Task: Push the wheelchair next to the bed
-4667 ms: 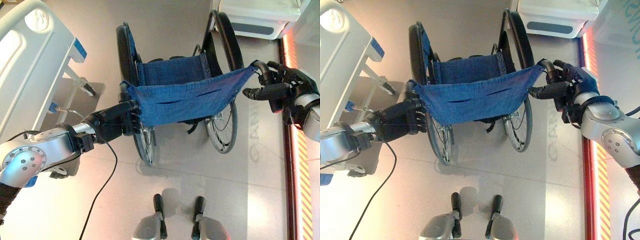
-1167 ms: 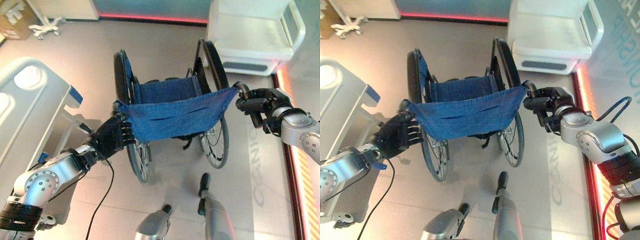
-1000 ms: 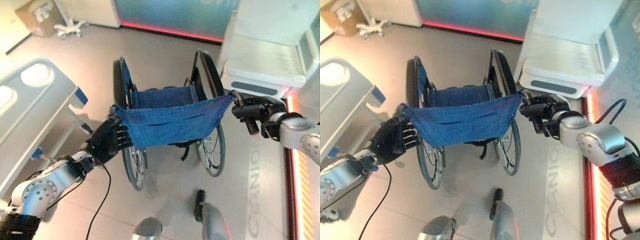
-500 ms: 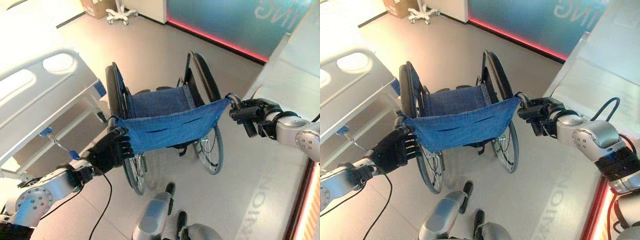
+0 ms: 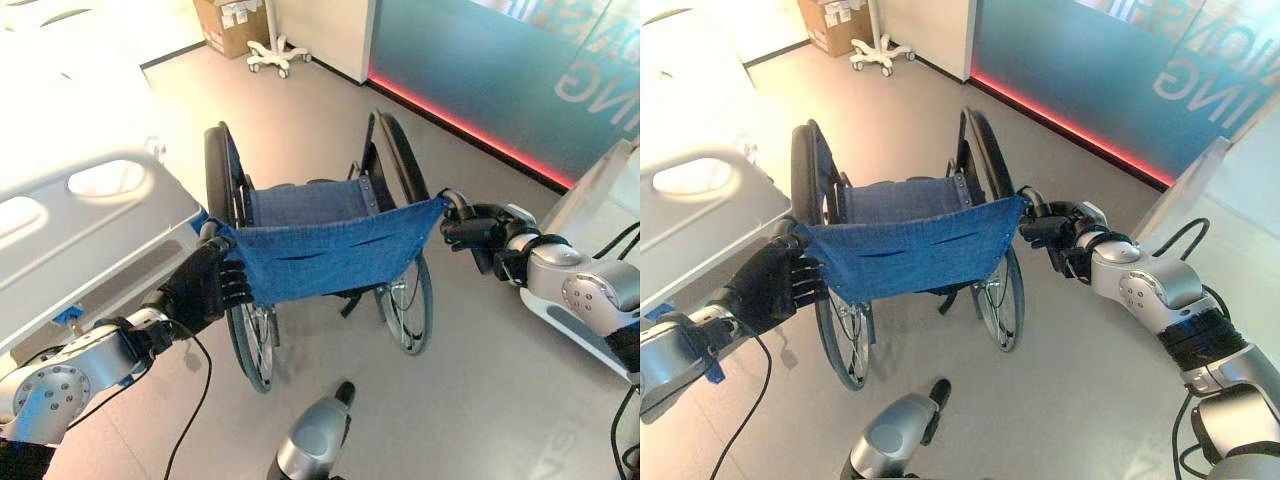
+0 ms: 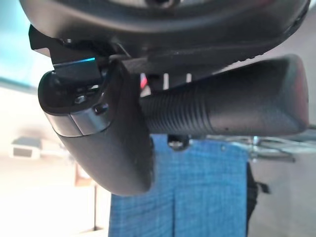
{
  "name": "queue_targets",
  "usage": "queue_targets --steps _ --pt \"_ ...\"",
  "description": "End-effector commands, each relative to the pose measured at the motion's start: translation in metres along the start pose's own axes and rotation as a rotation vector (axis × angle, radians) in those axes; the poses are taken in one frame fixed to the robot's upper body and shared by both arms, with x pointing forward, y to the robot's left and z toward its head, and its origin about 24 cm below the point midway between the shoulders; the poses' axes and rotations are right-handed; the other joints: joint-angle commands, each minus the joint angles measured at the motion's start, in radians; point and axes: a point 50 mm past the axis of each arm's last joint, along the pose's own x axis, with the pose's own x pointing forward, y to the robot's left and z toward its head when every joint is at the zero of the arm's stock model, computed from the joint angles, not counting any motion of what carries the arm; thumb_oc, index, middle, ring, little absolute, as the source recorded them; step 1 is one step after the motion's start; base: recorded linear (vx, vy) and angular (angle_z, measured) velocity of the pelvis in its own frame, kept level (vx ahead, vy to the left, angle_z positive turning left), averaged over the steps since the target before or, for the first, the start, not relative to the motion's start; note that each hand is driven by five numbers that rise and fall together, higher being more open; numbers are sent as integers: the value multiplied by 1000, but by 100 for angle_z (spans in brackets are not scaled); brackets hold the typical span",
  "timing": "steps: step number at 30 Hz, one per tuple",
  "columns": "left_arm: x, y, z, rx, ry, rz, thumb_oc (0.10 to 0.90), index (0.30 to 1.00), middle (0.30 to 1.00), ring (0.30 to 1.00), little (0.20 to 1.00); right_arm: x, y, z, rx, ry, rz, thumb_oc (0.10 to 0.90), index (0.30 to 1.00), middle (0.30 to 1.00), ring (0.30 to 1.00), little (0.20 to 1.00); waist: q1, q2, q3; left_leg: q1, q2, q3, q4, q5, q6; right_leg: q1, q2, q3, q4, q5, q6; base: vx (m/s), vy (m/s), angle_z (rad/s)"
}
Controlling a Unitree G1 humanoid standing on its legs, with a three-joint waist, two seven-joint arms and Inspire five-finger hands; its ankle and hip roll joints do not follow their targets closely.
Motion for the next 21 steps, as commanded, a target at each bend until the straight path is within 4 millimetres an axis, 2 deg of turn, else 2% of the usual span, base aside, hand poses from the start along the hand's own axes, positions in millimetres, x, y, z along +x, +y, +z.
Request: queue_targets --steps 1,2,3,5,6,7,9,10,11,12,14,18,20,21 --pt "-4 1 74 86 -316 20 400 300 300 300 300 -16 56 8 4 -121 298 400 300 300 300 300 -143 5 -130 -58 -89 -148 -33 4 -27 24 75 -92 -245 171 -111 279 53 39" --pt "-4 1 75 89 -318 16 400 300 300 300 300 -16 55 9 4 -123 297 400 300 300 300 300 -147 7 -127 -58 -91 -151 -27 1 -28 14 70 -97 -272 152 -118 319 -18 43" --pt "-6 2 78 90 -331 1 400 300 300 300 300 -16 53 12 0 -138 299 400 300 300 300 300 -156 13 -115 -53 -94 -159 -10 -10 -33 -22 56 -109 -399 113 -137 236 -69 43" --pt "-8 2 80 94 -346 -6 400 300 300 300 300 -17 49 15 0 -150 299 400 300 300 300 300 -175 17 -98 -25 -94 -175 5 -31 -40 -60 43 -120 -507 103 -148 219 -85 51" --pt "-9 1 81 96 -360 -14 400 300 300 300 300 -18 44 19 -1 -164 296 400 300 300 300 300 -196 22 -78 26 -89 -196 9 -59 -45 -105 25 -134 -591 123 -149 171 -77 50" --pt "-10 1 81 96 -362 -15 400 300 300 300 300 -18 43 20 -1 -166 296 400 300 300 300 300 -201 24 -74 37 -88 -200 10 -65 -46 -110 22 -137 -602 128 -148 222 -104 57" --pt "-9 0 79 103 -372 -19 400 300 300 300 300 -21 42 27 0 -176 296 400 300 300 300 300 -243 17 -51 112 -93 -219 21 -134 -39 -223 -18 -137 -688 238 -112 269 -114 39" --pt "-9 -1 78 105 -372 -19 400 300 300 300 300 -23 43 29 1 -176 300 400 300 300 300 300 -251 10 -49 130 -95 -220 23 -153 -38 -247 -32 -138 -711 271 -102 438 -207 39" --pt "-10 -2 75 112 -371 -17 400 300 300 300 300 -27 45 33 5 -176 313 400 300 300 300 300 -260 -5 -48 173 -98 -226 32 -202 -38 -278 -64 -155 -771 325 -81 453 -214 51" --pt "-10 -3 72 115 -371 -14 400 300 300 300 300 -30 46 34 4 -177 321 400 300 300 300 300 -266 -7 -48 195 -94 -231 40 -227 -38 -284 -66 -164 -778 336 -77 402 -185 53" --pt "-10 -6 68 119 -371 -18 400 300 300 300 300 -34 45 35 -4 -181 333 400 300 300 300 300 -274 -9 -57 215 -87 -233 51 -241 -35 -283 -56 -163 -759 325 -83 328 -118 35" --pt "-4 -14 64 102 -361 -57 400 300 300 300 300 -35 44 39 -14 -171 339 400 300 300 300 300 -297 -2 -92 252 -60 -241 122 -200 -62 -269 -30 -167 -723 285 -112 418 -144 67" --pt "2 -15 60 73 -337 -55 400 300 300 300 300 -33 44 37 -35 -146 351 400 300 300 300 300 -323 11 -123 296 -14 -209 245 -77 -127 -251 -22 -209 -716 250 -153 308 -106 34" --pt "2 -15 60 73 -337 -56 400 300 300 300 300 -33 44 37 -35 -146 351 400 300 300 300 300 -324 12 -123 296 -12 -210 247 -78 -128 -250 -21 -211 -717 250 -153 215 -122 0"
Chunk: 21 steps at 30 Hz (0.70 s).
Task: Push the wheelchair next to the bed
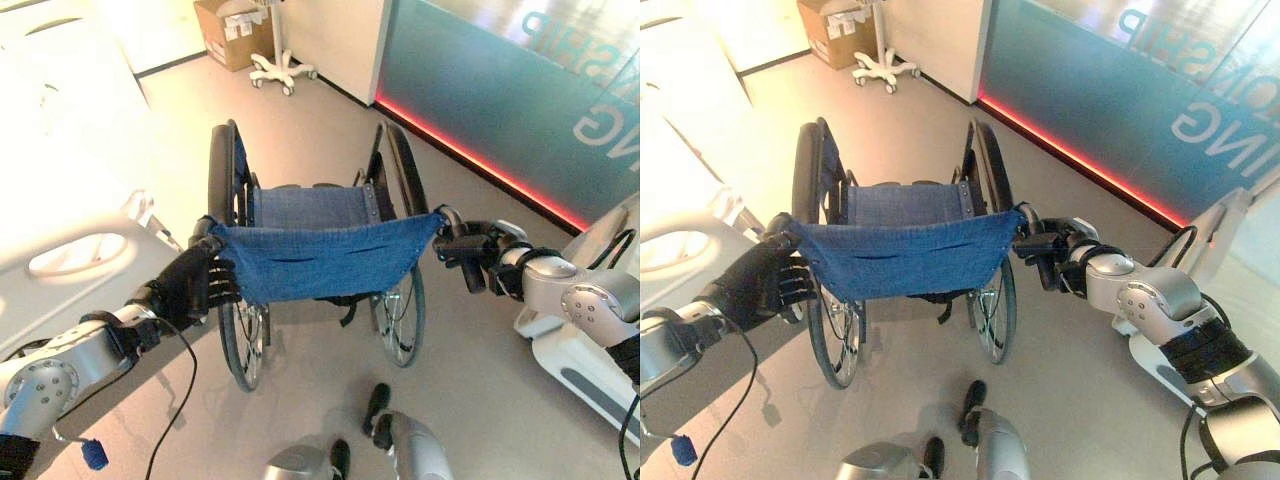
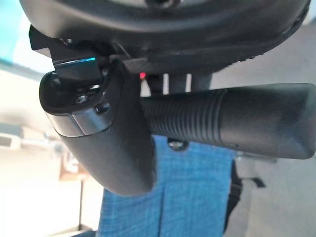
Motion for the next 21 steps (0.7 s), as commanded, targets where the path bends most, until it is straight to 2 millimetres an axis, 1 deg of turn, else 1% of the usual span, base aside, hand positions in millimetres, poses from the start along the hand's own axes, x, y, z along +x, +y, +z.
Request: queue_targets --steps 1,2,3,4,5,6,7,8,9,10,11,12,13,14,16,18,19,21 --pt "1 -20 73 30 -374 -49 400 300 300 300 300 -27 40 56 -26 -266 318 400 300 300 300 300 -63 65 -92 43 220 -66 231 229 -76 50 -57 21 -51 -18 217 258 -199 -13" --pt "3 -24 72 12 -376 -57 400 300 300 300 300 -28 38 57 -40 -264 312 400 300 300 300 300 -71 52 -82 -58 223 -5 464 298 -117 109 -64 12 -74 -36 185 336 -253 -22" --pt "2 -25 73 1 -380 -61 400 300 300 300 300 -29 36 57 -43 -265 310 400 300 300 300 300 -68 45 -73 -131 221 16 558 304 -123 139 -69 10 -80 -45 175 216 -179 -11" --pt "2 -25 73 -2 -381 -62 400 300 300 300 300 -29 35 57 -43 -266 310 400 300 300 300 300 -68 48 -71 -149 224 17 578 302 -124 143 -66 8 -80 -47 173 264 -129 -10" --pt "1 -25 74 -11 -385 -63 400 300 300 300 300 -30 34 57 -42 -270 314 400 300 300 300 300 -59 40 -50 -235 211 32 612 276 -110 177 -60 20 -85 -54 171 233 -80 -13" --pt "1 -25 74 -13 -384 -61 400 300 300 300 300 -30 34 57 -43 -270 315 400 300 300 300 300 -56 46 -45 -248 214 31 613 264 -106 186 -51 24 -85 -56 171 368 -94 -27" --pt "-1 -23 73 -14 -382 -50 400 300 300 300 300 -33 33 57 -45 -272 318 400 300 300 300 300 -43 43 -30 -278 205 30 539 241 -87 207 -40 42 -88 -55 179 279 -41 -33" --pt "-3 -21 73 -16 -380 -43 400 300 300 300 300 -33 33 57 -46 -272 319 400 300 300 300 300 -37 42 -25 -282 204 31 510 234 -81 215 -36 48 -88 -56 181 406 -41 -20" --pt "-5 -16 72 -17 -381 -27 400 300 300 300 300 -34 34 57 -43 -276 320 400 300 300 300 300 -20 45 -18 -296 217 35 358 244 -72 238 -15 60 -88 -71 182 342 -19 -20" --pt "-6 -14 71 -18 -381 -22 400 300 300 300 300 -34 34 59 -38 -278 319 400 300 300 300 300 -7 45 -15 -310 228 42 276 252 -66 257 -5 64 -94 -83 179 406 5 -41" --pt "-7 -11 69 -18 -383 -16 400 300 300 300 300 -33 35 60 -31 -281 319 400 300 300 300 300 9 47 -7 -307 244 49 167 272 -66 282 6 69 -100 -100 176 331 29 -54" --pt "-6 -10 68 -18 -384 -15 400 300 300 300 300 -32 35 60 -27 -283 317 400 300 300 300 300 17 55 -7 -318 258 51 92 298 -75 293 21 67 -103 -111 172 370 52 -111" --pt "-6 -10 66 -17 -385 -15 400 300 300 300 300 -30 36 60 -23 -284 317 400 300 300 300 300 29 66 -7 -335 274 55 -5 341 -89 313 42 67 -108 -125 166 543 88 -117" --pt "-4 -10 61 -16 -383 -15 400 300 300 300 300 -28 41 56 -23 -277 324 400 300 300 300 300 48 82 -4 -355 301 64 -167 417 -113 360 71 73 -123 -150 157 576 90 -103" --pt "-3 -14 58 -9 -384 -13 400 300 300 300 300 -27 43 52 -24 -271 329 400 300 300 300 300 61 88 2 -367 319 68 -276 470 -130 409 90 91 -134 -171 153 534 79 -21" --pt "-3 -16 57 -1 -393 -13 400 300 300 300 300 -27 44 46 -19 -275 330 400 300 300 300 300 73 87 5 -374 324 69 -317 477 -133 439 94 104 -132 -195 152 471 75 -40" --pt "-4 -17 59 1 -401 -12 400 300 300 300 300 -26 46 44 -16 -281 332 400 300 300 300 300 73 79 0 -359 317 78 -308 433 -116 436 81 102 -115 -210 162 432 83 -49" --pt "-5 -16 67 11 -424 -7 400 300 300 300 300 -23 50 39 -12 -298 338 400 300 300 300 300 82 69 -6 -350 311 74 -268 375 -96 437 61 89 -64 -252 175 428 72 -20"
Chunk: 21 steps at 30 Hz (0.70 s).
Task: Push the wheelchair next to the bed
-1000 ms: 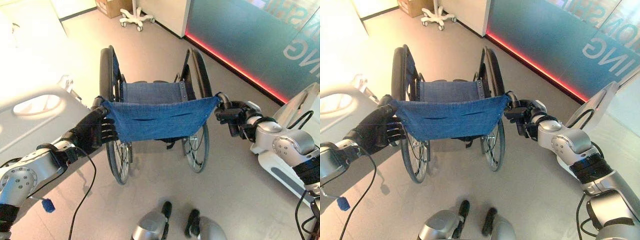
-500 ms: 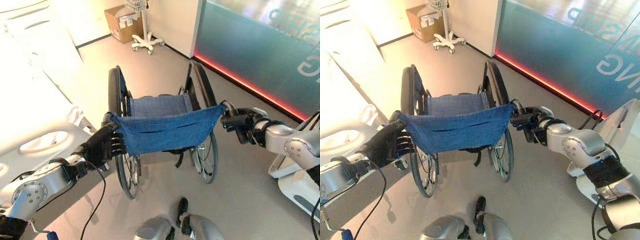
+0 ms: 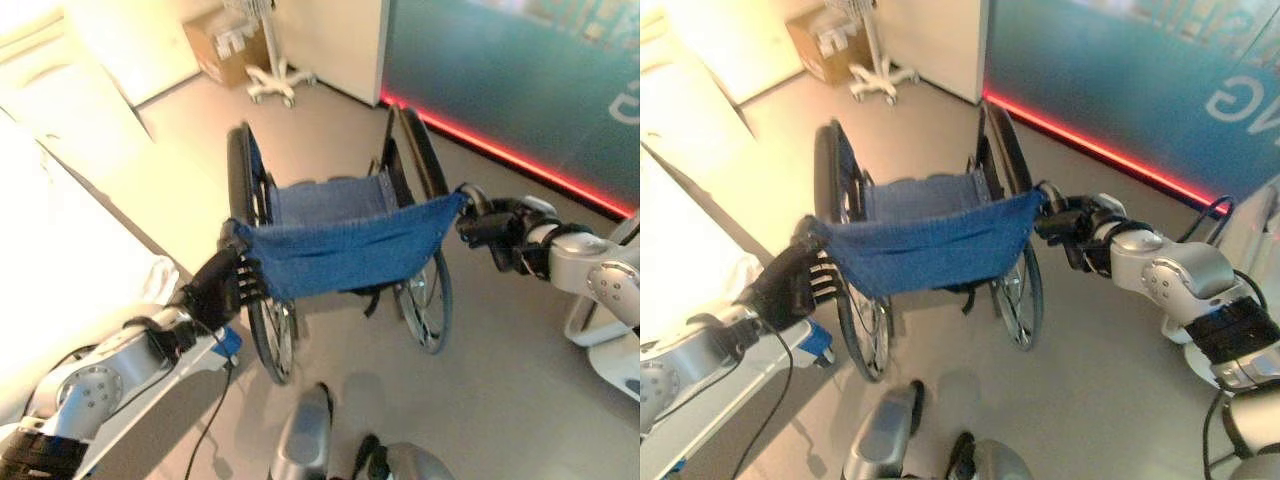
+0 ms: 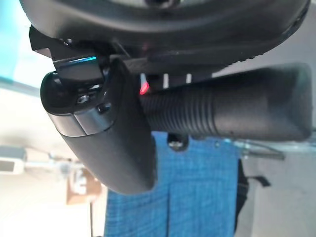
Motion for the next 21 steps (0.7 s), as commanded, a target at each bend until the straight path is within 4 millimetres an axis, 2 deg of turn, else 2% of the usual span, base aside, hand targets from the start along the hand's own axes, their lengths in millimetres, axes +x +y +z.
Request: queue_targets --steps 1,2,4,5,6,7,8,9,11,12,13,15,16,17,20,21 --pt "-18 -3 85 92 -381 4 400 300 300 300 300 -19 68 18 39 -235 373 400 300 300 300 300 -42 -46 -97 -45 -77 19 -85 176 74 127 2 -80 -97 100 126 506 63 -12" --pt "-17 -4 89 97 -377 -1 400 300 300 300 300 -18 68 15 56 -235 371 400 300 300 300 300 -31 -58 -102 -42 -96 17 -57 140 96 141 -10 -85 -59 88 139 453 55 -18" --pt "-15 -4 92 108 -367 -8 400 300 300 300 300 -17 70 14 78 -235 360 400 300 300 300 300 -24 -75 -109 -17 -124 21 -52 110 128 136 -33 -101 54 138 179 396 111 -30" --pt "-12 -6 95 125 -360 -19 400 300 300 300 300 -15 71 12 92 -238 343 400 300 300 300 300 -24 -73 -122 17 -139 15 -67 95 160 88 -48 -103 251 250 234 443 191 -27" --pt "-11 -8 98 129 -359 -26 400 300 300 300 300 -15 71 12 96 -241 337 400 300 300 300 300 -27 -75 -124 34 -156 2 -69 80 174 61 -54 -91 349 299 260 453 210 -12" --pt "-11 -9 100 126 -358 -32 400 300 300 300 300 -15 70 12 95 -240 332 400 300 300 300 300 -26 -69 -133 46 -160 -8 -72 72 182 38 -47 -83 407 358 275 402 176 17" --pt "-10 -10 103 115 -355 -35 400 300 300 300 300 -15 70 12 91 -239 334 400 300 300 300 300 -29 -64 -141 64 -166 -9 -71 59 189 5 -59 -84 446 388 276 366 154 38" --pt "-10 -11 104 108 -352 -34 400 300 300 300 300 -14 71 12 90 -238 338 400 300 300 300 300 -32 -59 -143 72 -169 -8 -64 47 194 -13 -72 -90 439 381 264 335 121 47" --pt "-9 -10 104 111 -346 -33 400 300 300 300 300 -13 72 13 88 -244 337 400 300 300 300 300 -41 -56 -140 78 -186 -22 -43 28 204 -53 -88 -108 364 315 239 259 25 5" --pt "-9 -10 104 111 -346 -33 400 300 300 300 300 -12 72 13 88 -244 337 400 300 300 300 300 -42 -56 -141 78 -185 -23 -43 28 204 -53 -87 -109 363 316 239 344 -59 -13" --pt "-12 -9 105 125 -349 -51 400 300 300 300 300 -12 69 16 88 -255 317 400 300 300 300 300 -37 -48 -133 92 -192 -56 -30 18 199 -96 -99 -126 253 274 217 311 -84 4" --pt "-16 -6 105 130 -368 -62 400 300 300 300 300 -11 65 22 87 -278 292 400 300 300 300 300 -45 -42 -113 138 -193 -97 -19 -11 193 -153 -126 -143 139 267 202 410 -180 4" --pt "-17 -6 104 130 -380 -65 400 300 300 300 300 -9 62 25 93 -290 275 400 300 300 300 300 -58 -50 -93 175 -205 -116 -3 -49 195 -188 -154 -132 36 312 210 301 -182 1" --pt "-17 -6 104 129 -381 -64 400 300 300 300 300 -8 63 26 93 -290 276 400 300 300 300 300 -61 -48 -91 179 -204 -119 0 -53 195 -181 -152 -135 33 312 211 339 -247 18" --pt "-21 -12 103 165 -394 -82 400 300 300 300 300 -11 55 41 110 -315 244 400 300 300 300 300 -86 -80 -72 243 -213 -164 29 -144 194 -261 -219 -66 -171 452 261 404 -322 53" --pt "-23 -14 103 173 -399 -88 400 300 300 300 300 -14 53 44 112 -319 243 400 300 300 300 300 -89 -85 -70 260 -205 -179 34 -165 191 -269 -233 -52 -207 474 272 495 -394 103"
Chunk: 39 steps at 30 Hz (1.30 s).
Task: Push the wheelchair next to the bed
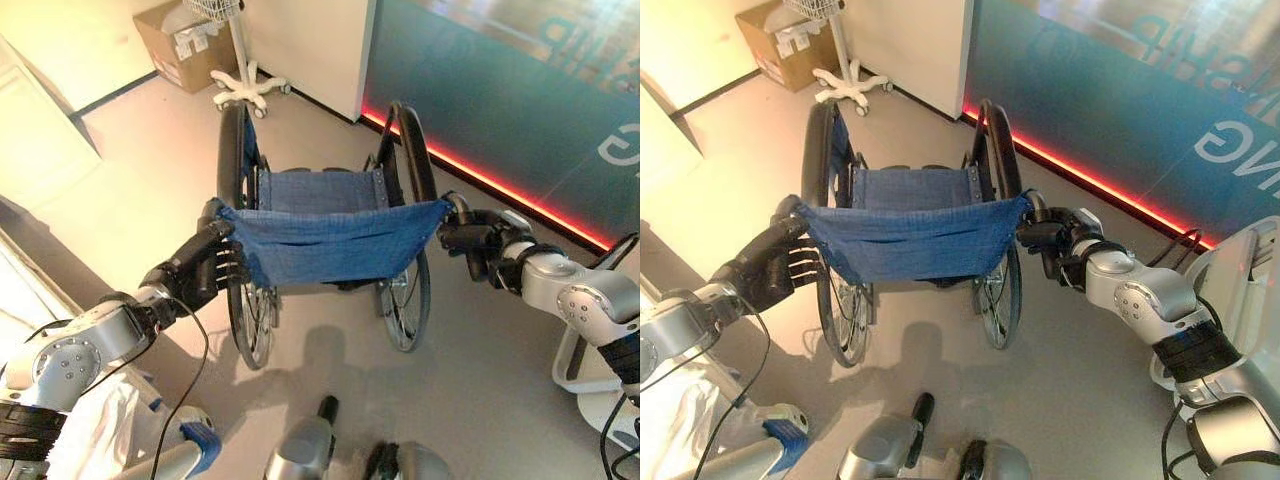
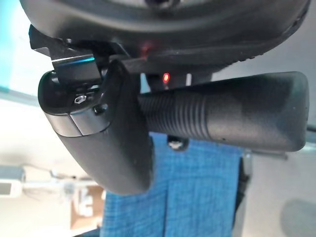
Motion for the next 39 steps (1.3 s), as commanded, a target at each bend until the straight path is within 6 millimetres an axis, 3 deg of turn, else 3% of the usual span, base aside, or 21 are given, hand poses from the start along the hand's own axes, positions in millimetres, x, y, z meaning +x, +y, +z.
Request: queue_targets --steps 1,5,8,9,10,13,14,18,21,25,26,27,29,30,31,32,33,34,36,37,39 --pt "-25 -22 72 132 -370 -87 400 300 300 300 300 -23 39 60 40 -291 258 400 300 300 300 300 1 -61 -38 17 -6 80 139 -174 -28 23 -95 60 -237 379 40 338 -278 81" --pt "-36 -27 73 161 -406 -99 400 300 300 300 300 -27 30 71 33 -305 253 400 300 300 300 300 20 -96 -46 37 31 42 187 -228 -46 50 -98 47 -223 367 59 423 -403 48" --pt "-40 -34 66 145 -404 -140 400 300 300 300 300 -24 25 73 13 -291 253 400 300 300 300 300 33 -111 -63 43 65 26 229 -195 -66 60 -64 14 -157 329 49 404 -364 68" --pt "-41 -37 60 130 -389 -162 400 300 300 300 300 -22 22 73 5 -280 248 400 300 300 300 300 38 -114 -75 57 88 29 248 -139 -84 68 -44 -8 -145 310 29 294 -244 58" --pt "-41 -38 58 121 -385 -166 400 300 300 300 300 -21 22 74 -1 -279 250 400 300 300 300 300 37 -112 -78 62 96 28 249 -124 -90 74 -38 -17 -144 304 22 303 -274 62" --pt "-42 -46 38 58 -341 -208 400 300 300 300 300 -17 21 75 -75 -283 246 400 300 300 300 300 39 -121 -89 6 112 56 479 45 -117 132 12 -53 -155 258 -52 259 -326 31" --pt "-41 -51 31 37 -323 -234 400 300 300 300 300 -16 22 76 -110 -298 246 400 300 300 300 300 44 -126 -87 -41 96 75 589 71 -114 156 27 -62 -158 240 -78 247 -340 24" --pt "-31 -61 15 11 -243 -301 400 300 300 300 300 -14 31 84 -143 -327 252 400 300 300 300 300 58 -124 -70 -156 41 99 760 81 -101 206 70 -62 -149 209 -111 221 -252 5" --pt "-23 -70 6 19 -196 -351 400 300 300 300 300 -11 41 86 -147 -334 260 400 300 300 300 300 80 -111 -60 -174 -1 116 626 56 -86 240 105 -48 -150 198 -106 248 -159 37" --pt "-11 -84 2 -5 -173 -372 400 300 300 300 300 1 56 84 -178 -336 274 400 300 300 300 300 113 -83 -63 -205 19 183 252 137 -113 330 169 -70 -176 147 -115 303 -136 15" --pt "-10 -84 2 -5 -173 -372 400 300 300 300 300 1 56 84 -178 -336 273 400 300 300 300 300 115 -84 -59 -199 17 185 247 138 -113 334 167 -68 -176 146 -115 360 -220 -17" --pt "-6 -88 -1 -5 -171 -379 400 300 300 300 300 6 65 84 -181 -342 277 400 300 300 300 300 144 -80 -55 -251 5 233 185 176 -122 380 198 -85 -190 119 -125 268 -170 -16" --pt "-4 -87 -3 1 -171 -379 400 300 300 300 300 9 66 82 -184 -339 278 400 300 300 300 300 154 -80 -58 -277 -3 334 136 186 -135 434 230 -102 -189 80 -128 468 -222 -40" --pt "-2 -87 -4 1 -178 -371 400 300 300 300 300 11 66 80 -184 -335 277 400 300 300 300 300 157 -80 -67 -287 -6 419 119 180 -121 452 250 -129 -179 59 -137 488 -194 -13" --pt "-1 -86 -5 2 -178 -368 400 300 300 300 300 13 66 78 -183 -333 277 400 300 300 300 300 159 -83 -73 -282 -12 454 115 159 -106 455 254 -143 -166 44 -138 486 -169 19" --pt "1 -85 -5 8 -189 -357 400 300 300 300 300 15 66 76 -180 -335 281 400 300 300 300 300 161 -90 -88 -265 -24 494 111 99 -74 463 258 -175 -133 11 -138 302 -84 39" --pt "1 -85 -5 9 -189 -357 400 300 300 300 300 16 66 76 -180 -335 282 400 300 300 300 300 161 -91 -88 -265 -24 494 112 97 -73 462 257 -175 -131 8 -138 538 -105 54" --pt "1 -81 -2 19 -201 -341 400 300 300 300 300 19 68 75 -163 -337 293 400 300 300 300 300 184 -112 -114 -228 -54 470 74 8 -8 473 254 -199 -46 8 -117 415 -45 49" --pt "1 -79 -2 20 -204 -323 400 300 300 300 300 21 72 74 -146 -335 304 400 300 300 300 300 205 -129 -122 -217 -82 431 45 -5 12 484 246 -202 16 61 -72 438 -61 5" --pt "0 -73 4 21 -224 -287 400 300 300 300 300 23 77 74 -157 -339 320 400 300 300 300 300 225 -141 -131 -183 -77 433 17 -2 54 439 235 -230 197 257 27 383 -85 -25" --pt "-1 -71 8 22 -233 -275 400 300 300 300 300 24 77 74 -167 -343 327 400 300 300 300 300 229 -138 -135 -168 -71 414 0 6 51 423 229 -225 265 289 53 270 -78 1"
